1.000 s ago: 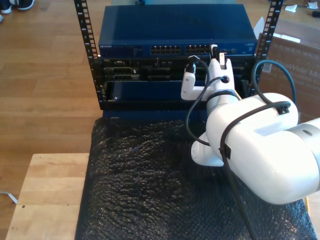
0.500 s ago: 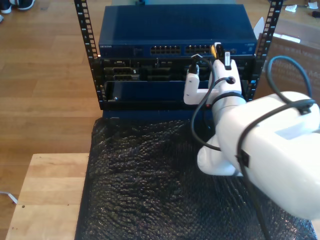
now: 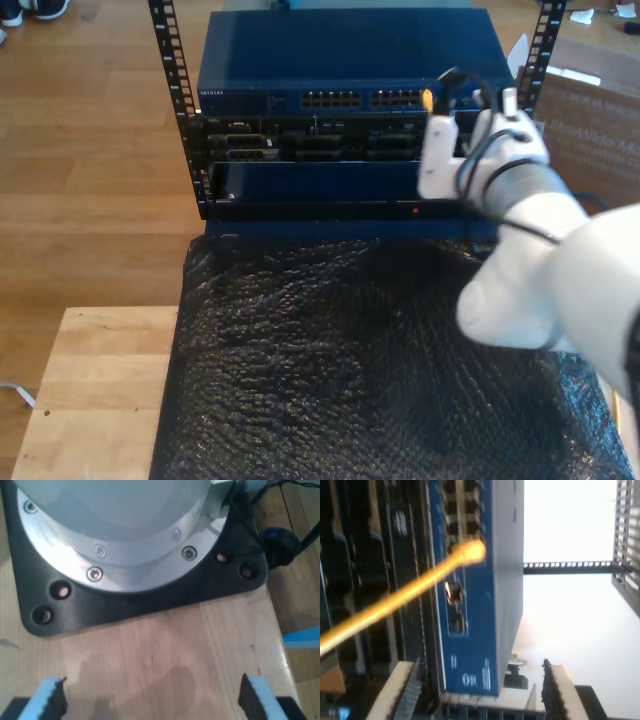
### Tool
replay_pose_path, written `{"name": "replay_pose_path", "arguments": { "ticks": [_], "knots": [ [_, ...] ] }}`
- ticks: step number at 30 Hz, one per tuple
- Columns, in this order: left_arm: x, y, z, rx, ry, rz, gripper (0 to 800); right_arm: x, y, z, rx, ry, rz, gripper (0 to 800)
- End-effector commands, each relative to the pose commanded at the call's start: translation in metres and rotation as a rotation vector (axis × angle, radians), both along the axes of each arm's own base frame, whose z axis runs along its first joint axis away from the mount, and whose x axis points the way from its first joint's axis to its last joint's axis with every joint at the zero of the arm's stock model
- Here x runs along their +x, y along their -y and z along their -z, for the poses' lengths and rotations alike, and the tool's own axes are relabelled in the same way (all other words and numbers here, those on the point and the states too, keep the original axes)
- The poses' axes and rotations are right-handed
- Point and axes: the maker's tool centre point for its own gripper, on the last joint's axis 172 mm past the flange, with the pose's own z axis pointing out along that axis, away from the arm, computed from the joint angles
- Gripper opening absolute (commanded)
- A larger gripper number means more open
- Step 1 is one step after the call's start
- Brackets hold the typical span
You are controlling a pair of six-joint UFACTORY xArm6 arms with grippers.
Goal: Grab the cable and plug it in
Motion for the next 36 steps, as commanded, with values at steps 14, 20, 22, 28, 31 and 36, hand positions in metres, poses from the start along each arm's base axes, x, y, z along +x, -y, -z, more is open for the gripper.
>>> {"name": "replay_pose_path", "arguments": {
  "ticks": [14, 20, 22, 28, 31, 36],
  "knots": [
    [0.0, 0.0, 0.0, 0.0, 0.0, 0.0, 800, -0.064, 0.124, 0.023, -0.104, -0.364, 0.055, 689],
    [0.0, 0.0, 0.0, -0.002, 0.0, 0.0, 800, -0.101, 0.168, 0.03, -0.152, -0.512, 0.087, 753],
    [0.0, 0.0, 0.0, 0.0, 0.0, 0.0, 800, -0.116, 0.181, 0.036, -0.174, -0.562, 0.089, 769],
    [0.0, 0.0, 0.0, -0.002, 0.0, 0.0, 800, -0.17, 0.224, 0.06, -0.229, -0.737, 0.082, 798],
    [0.0, 0.0, 0.0, 0.0, 0.0, 0.0, 800, -0.204, 0.238, 0.067, -0.207, -0.83, 0.088, 798],
    [0.0, 0.0, 0.0, 0.0, 0.0, 0.0, 800, -0.262, 0.256, 0.079, -0.189, -0.94, 0.095, 798]
  ]
}}
